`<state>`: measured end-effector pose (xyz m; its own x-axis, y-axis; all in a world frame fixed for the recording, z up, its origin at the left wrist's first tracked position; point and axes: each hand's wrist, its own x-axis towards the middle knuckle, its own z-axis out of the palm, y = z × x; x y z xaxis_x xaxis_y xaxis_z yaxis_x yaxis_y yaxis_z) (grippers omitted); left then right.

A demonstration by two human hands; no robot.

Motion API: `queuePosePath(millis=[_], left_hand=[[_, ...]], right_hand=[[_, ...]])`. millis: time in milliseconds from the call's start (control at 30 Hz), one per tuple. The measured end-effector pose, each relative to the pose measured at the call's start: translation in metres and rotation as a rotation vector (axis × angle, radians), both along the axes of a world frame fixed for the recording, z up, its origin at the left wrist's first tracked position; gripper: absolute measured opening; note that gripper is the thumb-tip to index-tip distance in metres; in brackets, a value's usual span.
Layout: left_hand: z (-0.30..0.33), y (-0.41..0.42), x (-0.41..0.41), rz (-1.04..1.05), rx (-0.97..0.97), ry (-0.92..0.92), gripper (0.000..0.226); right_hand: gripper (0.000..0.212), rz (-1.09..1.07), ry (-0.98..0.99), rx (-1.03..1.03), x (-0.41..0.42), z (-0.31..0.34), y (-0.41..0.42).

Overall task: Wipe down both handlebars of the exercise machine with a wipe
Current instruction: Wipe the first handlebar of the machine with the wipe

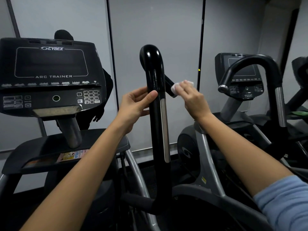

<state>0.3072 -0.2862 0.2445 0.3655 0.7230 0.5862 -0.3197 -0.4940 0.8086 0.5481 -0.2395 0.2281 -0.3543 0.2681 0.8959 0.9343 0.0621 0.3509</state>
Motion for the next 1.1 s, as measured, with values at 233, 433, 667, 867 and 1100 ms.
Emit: queuePosePath(millis=[233, 433, 667, 867, 1100], left_hand=[[-0.001, 0.002, 0.000, 0.006, 0.002, 0.006, 0.018], [-0.002, 0.002, 0.001, 0.002, 0.000, -0.003, 0.022], [-0.002, 0.003, 0.000, 0.001, -0.002, 0.004, 0.020], [0.000, 0.003, 0.000, -0.005, 0.005, 0.012, 0.018], [-0.002, 0.003, 0.000, -0.002, 0.002, 0.010, 0.018]], right_hand=[[0.025, 0.204, 0.584, -0.275, -0.042, 0.049, 0.024], [0.057, 0.116, 0.455, -0.228, -0.017, 0.002, 0.011], [0.036, 0.226, 0.710, -0.158, -0.026, 0.047, 0.020], [0.036, 0.206, 0.604, -0.410, -0.051, 0.079, 0.039], [0.043, 0.192, 0.727, -0.423, -0.023, 0.045, 0.015]])
